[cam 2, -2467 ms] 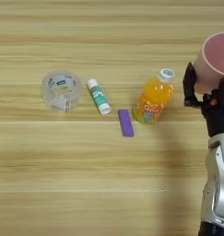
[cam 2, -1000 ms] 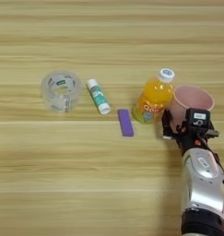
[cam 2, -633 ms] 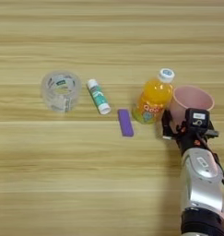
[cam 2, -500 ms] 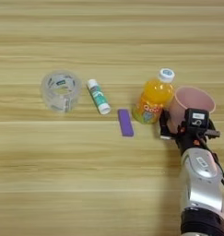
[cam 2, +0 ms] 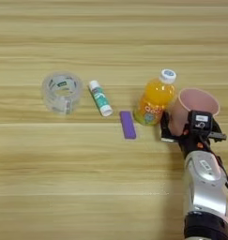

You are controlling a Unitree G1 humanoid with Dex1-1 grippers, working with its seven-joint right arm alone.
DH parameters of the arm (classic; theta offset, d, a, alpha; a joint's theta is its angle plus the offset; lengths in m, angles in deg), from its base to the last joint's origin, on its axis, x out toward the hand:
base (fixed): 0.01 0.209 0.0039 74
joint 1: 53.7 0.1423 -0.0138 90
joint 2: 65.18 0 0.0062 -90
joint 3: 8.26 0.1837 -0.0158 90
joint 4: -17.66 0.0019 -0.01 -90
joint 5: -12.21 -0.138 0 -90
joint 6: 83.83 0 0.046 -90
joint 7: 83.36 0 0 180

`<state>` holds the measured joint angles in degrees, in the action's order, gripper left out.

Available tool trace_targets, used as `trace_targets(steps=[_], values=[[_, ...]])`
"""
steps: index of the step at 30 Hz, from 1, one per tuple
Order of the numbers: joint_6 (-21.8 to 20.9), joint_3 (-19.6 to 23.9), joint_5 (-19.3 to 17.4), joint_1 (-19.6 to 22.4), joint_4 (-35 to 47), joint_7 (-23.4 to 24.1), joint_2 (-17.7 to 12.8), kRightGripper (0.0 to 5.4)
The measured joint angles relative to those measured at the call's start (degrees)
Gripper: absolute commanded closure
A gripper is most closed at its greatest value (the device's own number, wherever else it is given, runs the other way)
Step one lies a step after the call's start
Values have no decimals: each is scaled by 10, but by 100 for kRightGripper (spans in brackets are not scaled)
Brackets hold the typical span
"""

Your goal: Move the objects on the table

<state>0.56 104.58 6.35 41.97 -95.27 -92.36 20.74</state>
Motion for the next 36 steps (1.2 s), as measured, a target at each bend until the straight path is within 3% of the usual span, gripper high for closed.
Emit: trace_targets(steps=[18,27,36], values=[[16,-6,-1,-27,44,3,6,2],[54,-8,-2,-91,149,5,19,2],[125,-10,-4,-151,268,-7,24,2]])
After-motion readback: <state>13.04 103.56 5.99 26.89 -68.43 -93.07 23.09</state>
